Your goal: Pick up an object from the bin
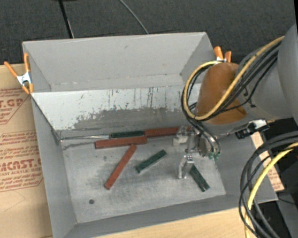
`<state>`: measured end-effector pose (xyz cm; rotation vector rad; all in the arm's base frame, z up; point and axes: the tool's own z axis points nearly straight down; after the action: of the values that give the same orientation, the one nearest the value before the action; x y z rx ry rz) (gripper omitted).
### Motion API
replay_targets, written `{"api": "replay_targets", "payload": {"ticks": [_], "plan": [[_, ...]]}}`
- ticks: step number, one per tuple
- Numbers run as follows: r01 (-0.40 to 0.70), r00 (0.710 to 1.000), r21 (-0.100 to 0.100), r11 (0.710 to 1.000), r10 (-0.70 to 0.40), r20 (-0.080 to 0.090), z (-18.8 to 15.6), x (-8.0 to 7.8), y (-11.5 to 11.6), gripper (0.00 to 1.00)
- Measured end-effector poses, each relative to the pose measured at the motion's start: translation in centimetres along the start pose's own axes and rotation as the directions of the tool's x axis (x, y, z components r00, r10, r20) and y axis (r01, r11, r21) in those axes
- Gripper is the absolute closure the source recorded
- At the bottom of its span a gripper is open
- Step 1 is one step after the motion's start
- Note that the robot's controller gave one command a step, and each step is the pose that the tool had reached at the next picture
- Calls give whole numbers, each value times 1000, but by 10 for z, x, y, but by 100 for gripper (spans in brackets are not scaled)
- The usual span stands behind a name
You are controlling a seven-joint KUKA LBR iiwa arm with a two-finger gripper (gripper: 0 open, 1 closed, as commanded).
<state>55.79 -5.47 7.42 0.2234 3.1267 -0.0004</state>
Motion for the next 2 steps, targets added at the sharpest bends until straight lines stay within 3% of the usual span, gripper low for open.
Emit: {"api": "replay_targets", "payload": {"ticks": [1,2], "plan": [[116,993,-1,993,-116,8,-4,-2,60,100],[117,993,-1,993,-117,2,-1,1,60,0]]}}
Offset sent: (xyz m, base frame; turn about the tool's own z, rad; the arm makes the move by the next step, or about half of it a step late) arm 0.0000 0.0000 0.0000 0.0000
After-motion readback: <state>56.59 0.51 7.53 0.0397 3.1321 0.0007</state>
